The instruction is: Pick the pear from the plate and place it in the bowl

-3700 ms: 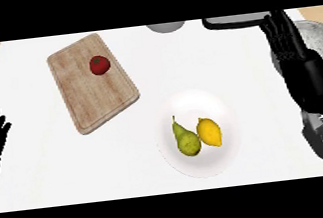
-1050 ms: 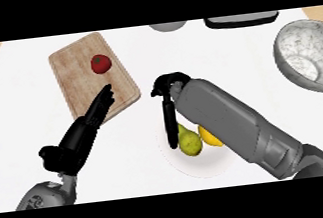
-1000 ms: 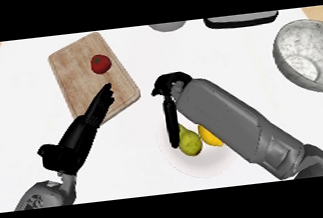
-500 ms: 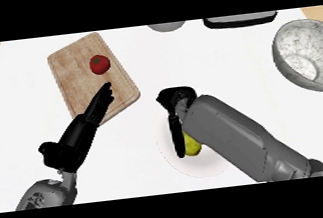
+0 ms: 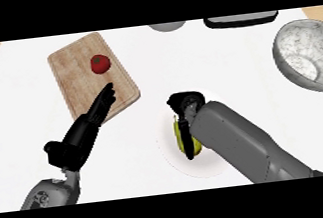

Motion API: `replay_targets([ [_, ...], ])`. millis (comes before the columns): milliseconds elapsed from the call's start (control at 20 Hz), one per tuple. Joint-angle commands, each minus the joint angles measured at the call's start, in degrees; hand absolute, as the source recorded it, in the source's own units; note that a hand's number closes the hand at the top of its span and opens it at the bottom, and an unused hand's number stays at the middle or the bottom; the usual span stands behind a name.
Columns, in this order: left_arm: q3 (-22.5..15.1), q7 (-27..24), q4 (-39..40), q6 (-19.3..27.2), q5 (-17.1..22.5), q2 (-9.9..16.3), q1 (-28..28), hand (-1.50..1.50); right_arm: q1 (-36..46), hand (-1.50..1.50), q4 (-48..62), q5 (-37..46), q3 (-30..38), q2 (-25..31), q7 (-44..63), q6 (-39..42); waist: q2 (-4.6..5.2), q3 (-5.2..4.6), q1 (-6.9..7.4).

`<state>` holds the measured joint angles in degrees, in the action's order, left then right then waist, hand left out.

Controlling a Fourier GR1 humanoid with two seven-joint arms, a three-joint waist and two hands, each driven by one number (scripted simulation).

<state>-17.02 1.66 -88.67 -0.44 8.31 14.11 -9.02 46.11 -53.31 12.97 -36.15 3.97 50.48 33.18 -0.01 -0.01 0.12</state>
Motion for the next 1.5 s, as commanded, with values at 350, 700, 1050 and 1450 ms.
replay_targets([
  [350,2.7,1.0,-0.5,-2.0,-2.6,-3.6,0.5,0.0,-7.4,-1.5,1.0,10.7,3.5,-3.3,-3.3,-0.4,0.01,0.01,0.1],
  [700,2.2,0.8,1.8,-2.4,-4.6,-4.8,-1.0,0.0,-7.6,1.5,3.0,15.8,1.9,-2.7,-14.8,-7.1,0.11,0.01,0.04],
  [1050,4.4,3.7,-3.0,-3.9,-4.2,-3.5,0.8,0.0,-5.4,1.5,7.4,18.5,4.0,-3.8,-17.7,-9.3,0.1,0.02,0.45],
  [1450,5.1,3.0,-4.9,-4.4,-3.4,-3.3,3.1,0.0,-8.6,1.5,-1.5,25.6,10.0,15.4,-26.7,-23.9,-0.16,0.05,-0.83],
])
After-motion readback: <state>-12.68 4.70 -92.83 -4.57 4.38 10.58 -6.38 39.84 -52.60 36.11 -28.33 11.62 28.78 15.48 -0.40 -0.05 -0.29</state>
